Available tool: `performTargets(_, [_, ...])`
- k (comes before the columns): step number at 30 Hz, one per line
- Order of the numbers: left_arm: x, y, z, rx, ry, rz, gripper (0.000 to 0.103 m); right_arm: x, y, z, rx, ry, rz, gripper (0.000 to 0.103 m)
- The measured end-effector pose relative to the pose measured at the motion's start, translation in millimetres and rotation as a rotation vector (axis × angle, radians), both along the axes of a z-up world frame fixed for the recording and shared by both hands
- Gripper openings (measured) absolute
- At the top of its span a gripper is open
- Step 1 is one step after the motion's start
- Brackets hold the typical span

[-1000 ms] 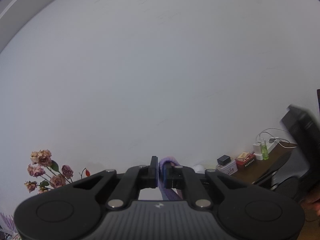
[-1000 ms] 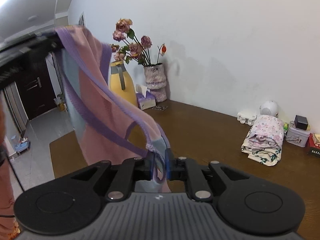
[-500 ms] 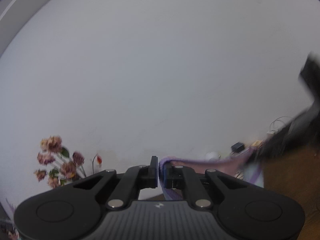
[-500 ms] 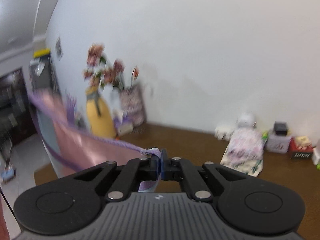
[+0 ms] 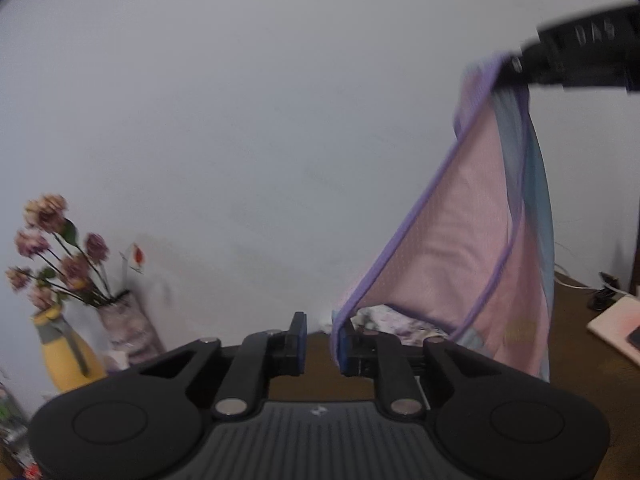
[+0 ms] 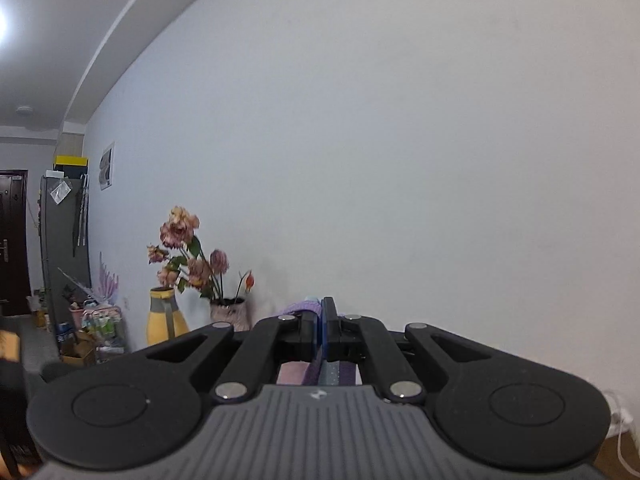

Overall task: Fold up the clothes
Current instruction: 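Lift the garment high with both grippers, shaking it out between them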

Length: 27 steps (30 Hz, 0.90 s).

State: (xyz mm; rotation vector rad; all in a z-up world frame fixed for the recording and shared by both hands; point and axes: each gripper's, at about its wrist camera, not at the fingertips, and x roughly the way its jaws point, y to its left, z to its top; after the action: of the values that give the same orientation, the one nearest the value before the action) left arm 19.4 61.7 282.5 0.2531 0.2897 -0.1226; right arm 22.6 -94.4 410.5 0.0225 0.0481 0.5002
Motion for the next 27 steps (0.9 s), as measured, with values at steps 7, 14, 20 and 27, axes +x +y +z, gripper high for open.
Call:
performTargets(7, [11, -17, -13, -0.084, 0.093, -0.086, 0.019, 0, 1, -2, -0.016, -0.017, -0.011, 0.002])
performTargets(14, [7, -31, -17, -0.054, 0.054, -0.028, 0.002, -1, 2, -3, -0.034, -0.034, -0.024, 0.001])
performTargets(20, [-11, 0, 25, -0.071, -0.129, 0.084, 0.002, 15, -13, -15, -0.102, 0.020, -0.083, 0.002])
performTargets(27, [-56, -7, 97, -0.015, -0.389, 0.156, 0.002, -18, -14, 6, -0.140, -0.060, -0.072, 0.002])
